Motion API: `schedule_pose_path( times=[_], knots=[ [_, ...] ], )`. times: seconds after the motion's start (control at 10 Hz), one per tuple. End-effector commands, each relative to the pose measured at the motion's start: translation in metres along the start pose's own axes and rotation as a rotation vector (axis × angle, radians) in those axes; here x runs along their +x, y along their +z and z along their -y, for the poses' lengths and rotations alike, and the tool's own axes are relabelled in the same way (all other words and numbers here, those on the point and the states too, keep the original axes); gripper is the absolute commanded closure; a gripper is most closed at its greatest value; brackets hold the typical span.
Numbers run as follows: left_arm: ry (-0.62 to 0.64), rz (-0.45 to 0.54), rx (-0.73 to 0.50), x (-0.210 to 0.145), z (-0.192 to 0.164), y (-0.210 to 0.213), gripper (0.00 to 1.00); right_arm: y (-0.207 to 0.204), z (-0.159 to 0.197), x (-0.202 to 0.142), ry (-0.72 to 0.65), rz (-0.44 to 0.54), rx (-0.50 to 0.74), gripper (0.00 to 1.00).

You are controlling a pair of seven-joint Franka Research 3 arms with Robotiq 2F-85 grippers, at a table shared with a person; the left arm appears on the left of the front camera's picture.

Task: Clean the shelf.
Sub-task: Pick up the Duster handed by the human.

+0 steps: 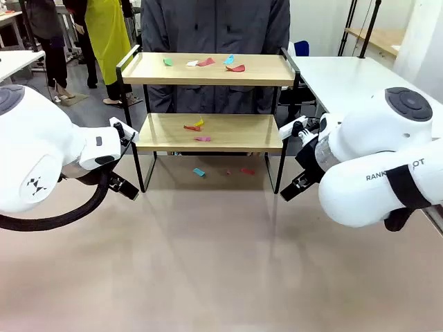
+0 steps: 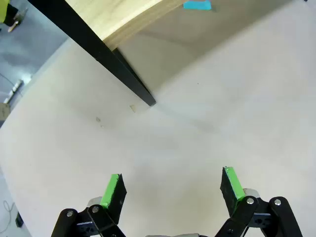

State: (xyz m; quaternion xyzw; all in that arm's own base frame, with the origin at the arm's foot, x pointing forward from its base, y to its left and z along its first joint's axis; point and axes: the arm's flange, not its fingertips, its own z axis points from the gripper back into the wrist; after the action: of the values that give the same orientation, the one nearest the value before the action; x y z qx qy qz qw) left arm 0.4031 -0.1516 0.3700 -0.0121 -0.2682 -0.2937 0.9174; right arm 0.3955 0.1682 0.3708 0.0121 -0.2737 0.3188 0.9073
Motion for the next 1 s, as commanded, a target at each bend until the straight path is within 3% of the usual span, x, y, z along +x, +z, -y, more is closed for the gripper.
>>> schedule_pose_path(
  times=[0.0,0.9],
  knots=[
    [0.000,0.000,0.000,0.0001,0.0000,0.0001,0.00,0.0001,0.0000,0.0000,0.000,0.000,0.000,0.00],
    [0.000,0.000,0.000,0.0001,0.0004,0.0000,0.00,0.0000,-0.0001,0.0000,0.001,0.000,0.000,0.00]
  ],
)
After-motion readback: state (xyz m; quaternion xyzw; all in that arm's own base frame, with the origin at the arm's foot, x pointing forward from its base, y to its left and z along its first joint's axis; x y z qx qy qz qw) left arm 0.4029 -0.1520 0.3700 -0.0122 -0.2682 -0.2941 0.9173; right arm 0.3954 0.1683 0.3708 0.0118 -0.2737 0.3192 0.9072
